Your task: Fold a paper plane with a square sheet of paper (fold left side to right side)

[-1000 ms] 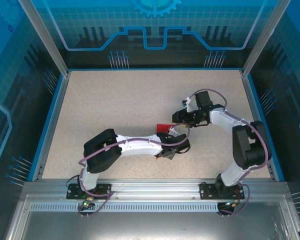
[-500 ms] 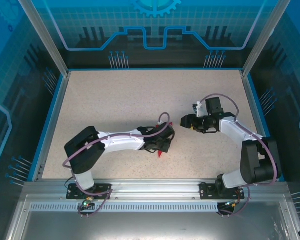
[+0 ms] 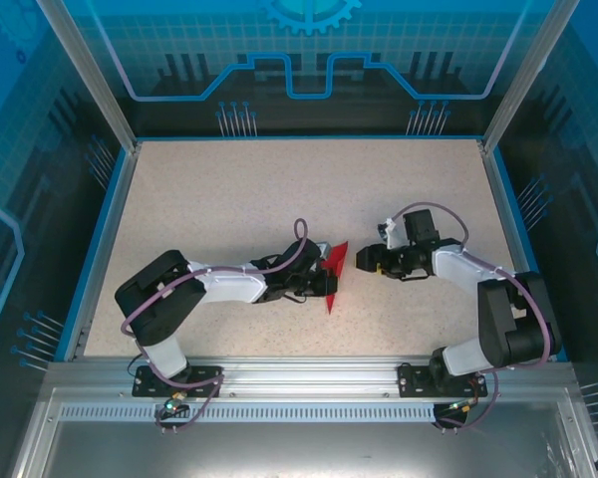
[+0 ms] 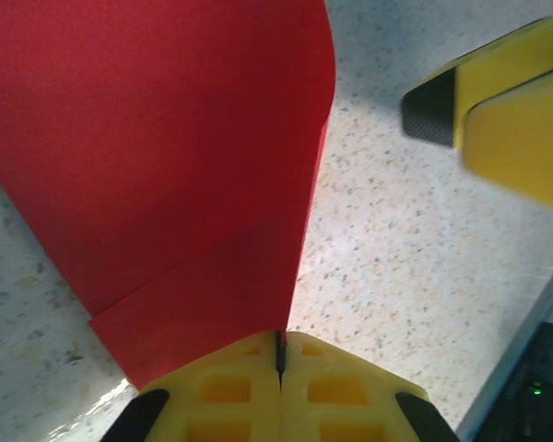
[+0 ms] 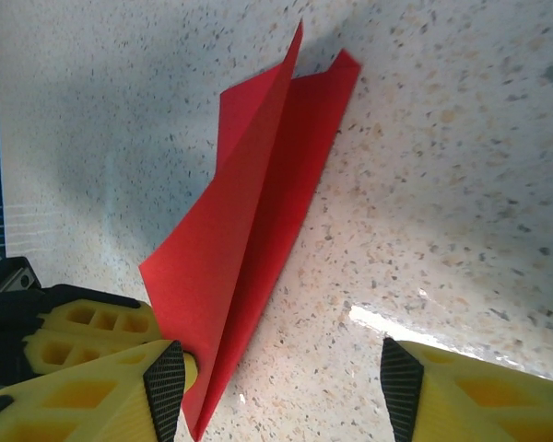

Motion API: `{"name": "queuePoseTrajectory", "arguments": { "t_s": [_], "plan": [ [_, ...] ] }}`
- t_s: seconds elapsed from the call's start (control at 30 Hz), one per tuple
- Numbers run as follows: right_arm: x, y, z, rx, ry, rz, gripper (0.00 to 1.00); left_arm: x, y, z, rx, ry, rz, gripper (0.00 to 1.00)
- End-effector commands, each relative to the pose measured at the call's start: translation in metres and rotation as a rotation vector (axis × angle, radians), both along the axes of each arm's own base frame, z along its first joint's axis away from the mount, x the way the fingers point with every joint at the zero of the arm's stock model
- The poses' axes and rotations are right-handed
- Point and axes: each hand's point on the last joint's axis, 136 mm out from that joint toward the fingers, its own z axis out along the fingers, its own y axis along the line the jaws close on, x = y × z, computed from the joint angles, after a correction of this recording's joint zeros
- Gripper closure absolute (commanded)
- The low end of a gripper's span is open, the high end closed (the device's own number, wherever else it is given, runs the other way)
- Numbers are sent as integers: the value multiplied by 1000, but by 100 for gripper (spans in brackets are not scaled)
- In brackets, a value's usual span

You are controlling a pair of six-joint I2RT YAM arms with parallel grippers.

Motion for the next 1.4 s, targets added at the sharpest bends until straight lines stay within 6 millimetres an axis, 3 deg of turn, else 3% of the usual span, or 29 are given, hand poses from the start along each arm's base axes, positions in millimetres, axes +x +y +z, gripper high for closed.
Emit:
{"name": "queuePoseTrajectory", "arguments": {
  "t_s": [0.0, 0.57, 1.37],
  "plan": [
    [-1, 11, -3, 24, -26, 31, 39, 4, -6, 8, -116, 17, 13, 100],
    [0, 35, -13, 88, -13, 46, 41, 12, 5, -8, -257, 91, 75, 100],
    [19, 65, -32, 97, 59, 5, 52, 15, 22, -25, -293, 133, 140, 100]
  ]
}}
